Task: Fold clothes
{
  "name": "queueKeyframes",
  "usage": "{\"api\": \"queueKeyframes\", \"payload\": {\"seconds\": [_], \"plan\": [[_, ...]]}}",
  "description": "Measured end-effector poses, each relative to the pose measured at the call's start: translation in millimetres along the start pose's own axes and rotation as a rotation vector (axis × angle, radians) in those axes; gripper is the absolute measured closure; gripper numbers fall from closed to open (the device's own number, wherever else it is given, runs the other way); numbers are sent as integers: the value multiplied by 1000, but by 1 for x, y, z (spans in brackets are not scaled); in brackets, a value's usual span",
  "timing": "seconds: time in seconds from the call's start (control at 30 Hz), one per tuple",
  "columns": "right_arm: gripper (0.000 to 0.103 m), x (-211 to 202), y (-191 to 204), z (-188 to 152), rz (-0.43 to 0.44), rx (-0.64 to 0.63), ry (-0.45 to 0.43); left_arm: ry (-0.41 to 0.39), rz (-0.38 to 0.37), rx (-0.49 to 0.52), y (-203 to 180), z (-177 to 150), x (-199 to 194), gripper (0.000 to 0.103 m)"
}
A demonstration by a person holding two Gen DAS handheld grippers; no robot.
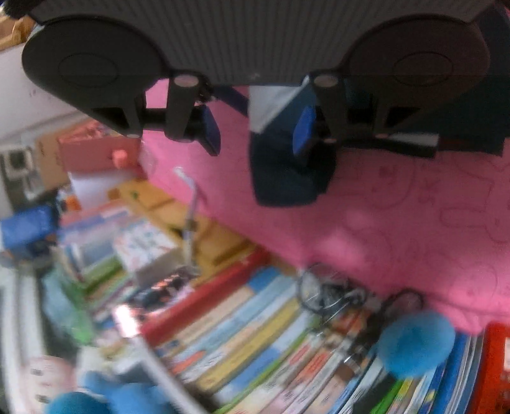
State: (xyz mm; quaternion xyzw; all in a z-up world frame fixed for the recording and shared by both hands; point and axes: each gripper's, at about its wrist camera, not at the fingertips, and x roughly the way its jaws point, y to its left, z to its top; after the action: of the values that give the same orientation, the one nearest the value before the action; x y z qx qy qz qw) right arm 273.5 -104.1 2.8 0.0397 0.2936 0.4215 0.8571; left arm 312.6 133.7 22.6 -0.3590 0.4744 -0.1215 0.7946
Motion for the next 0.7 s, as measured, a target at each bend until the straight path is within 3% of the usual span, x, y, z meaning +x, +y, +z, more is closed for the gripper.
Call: {"api": "queueKeyframes", "payload": {"seconds": [0.23, 0.3, 0.37, 0.43, 0.53, 0.7], "plan": [[13, 10, -15, -5, 74, 34, -4, 96, 105, -79, 19, 26, 34, 52], [12, 12, -17, -6, 91, 44, -8, 154, 88, -84, 22, 30, 45, 53], [12, 13, -18, -6, 100, 51, -12, 162, 76, -29, 17, 29, 49, 57], [11, 13, -17, -6, 105, 51, -12, 162, 56, 25, 11, 28, 50, 72], [10, 15, -17, -5, 115, 50, -7, 157, -15, 47, 7, 31, 47, 86], [10, 16, -17, -5, 124, 49, -2, 130, -128, 27, 13, 40, 42, 90]]}}
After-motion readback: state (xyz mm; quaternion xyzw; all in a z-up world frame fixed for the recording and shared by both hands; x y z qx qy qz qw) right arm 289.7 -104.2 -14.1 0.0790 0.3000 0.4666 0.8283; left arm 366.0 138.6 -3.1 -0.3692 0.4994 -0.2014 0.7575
